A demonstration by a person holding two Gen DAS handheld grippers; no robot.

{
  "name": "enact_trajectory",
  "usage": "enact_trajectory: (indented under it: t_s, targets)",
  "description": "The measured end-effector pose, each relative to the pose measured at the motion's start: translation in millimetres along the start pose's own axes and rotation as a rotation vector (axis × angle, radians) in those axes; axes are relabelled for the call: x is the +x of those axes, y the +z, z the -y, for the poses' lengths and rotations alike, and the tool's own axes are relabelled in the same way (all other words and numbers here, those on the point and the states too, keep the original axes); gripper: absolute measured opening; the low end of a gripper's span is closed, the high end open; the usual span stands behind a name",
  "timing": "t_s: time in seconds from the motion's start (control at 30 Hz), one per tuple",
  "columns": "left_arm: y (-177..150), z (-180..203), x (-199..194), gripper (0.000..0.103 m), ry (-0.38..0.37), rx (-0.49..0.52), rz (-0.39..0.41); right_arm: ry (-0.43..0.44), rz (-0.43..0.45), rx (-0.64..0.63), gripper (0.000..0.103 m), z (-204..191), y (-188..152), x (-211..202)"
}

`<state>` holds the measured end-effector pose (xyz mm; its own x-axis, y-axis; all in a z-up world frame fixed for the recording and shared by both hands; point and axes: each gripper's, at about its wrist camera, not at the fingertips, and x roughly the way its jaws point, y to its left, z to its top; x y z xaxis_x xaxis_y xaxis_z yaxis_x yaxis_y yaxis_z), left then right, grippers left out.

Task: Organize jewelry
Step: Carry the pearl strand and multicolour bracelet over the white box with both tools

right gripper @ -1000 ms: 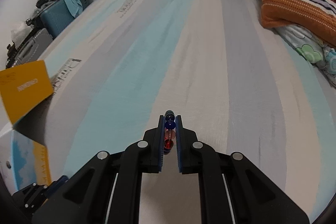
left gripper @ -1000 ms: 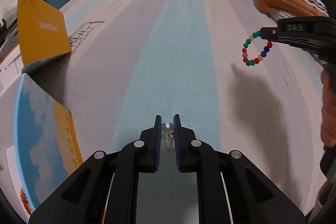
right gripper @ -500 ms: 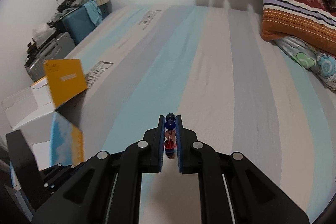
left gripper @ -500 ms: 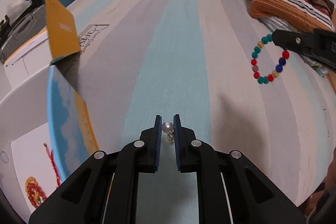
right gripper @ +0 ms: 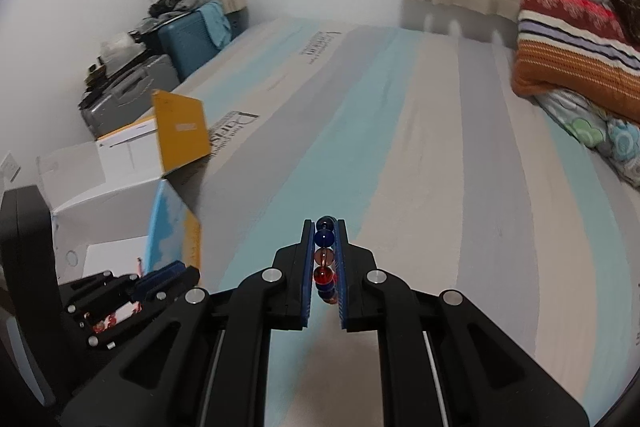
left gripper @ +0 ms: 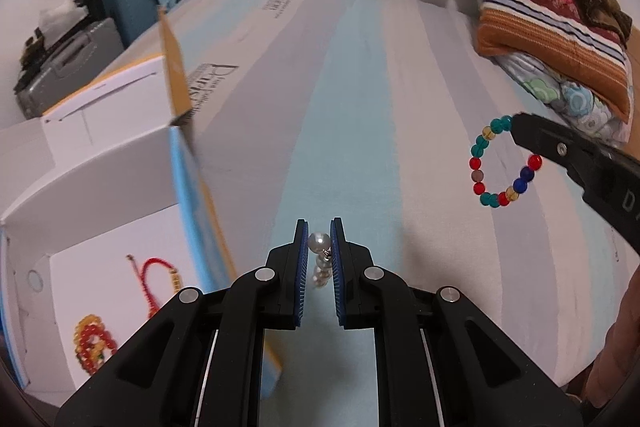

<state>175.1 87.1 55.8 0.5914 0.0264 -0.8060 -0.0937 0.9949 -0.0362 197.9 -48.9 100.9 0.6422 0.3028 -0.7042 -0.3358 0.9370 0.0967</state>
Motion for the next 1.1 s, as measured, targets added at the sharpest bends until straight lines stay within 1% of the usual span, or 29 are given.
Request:
enact_trajectory:
  t_s: [0.17,0.37,0.5,0.7,0.87,1.1]
  targets:
    - [-7,-28,-26,0.010,0.024,-0.061,0.028,0.045,0.020,-0.033,0.009,-19,0,-13]
    - [-13,-64,-56,0.010,0.057,-0.130,0.062,0.088,0.037,-0.093,0.009,-51,-3,-27]
    - [-20,-94,-68,0.010,0.087,-0.180,0.066,0.129,0.040,-0.130,0.009,-78,-5,-31]
    - [-37,-142,-79,0.010,0.141,-0.247,0.054,0.196,0.027,-0.197,0.009,-132,-12,-24]
    - [-56,-182,-87,0.010,0.198,-0.305,0.041,0.240,0.009,-0.241,0.009,-168,-21,-14]
    - [-77,-214,-85,0.010,0.253,-0.344,0.007,0.290,-0.066,-0.284,0.009,-203,-42,15]
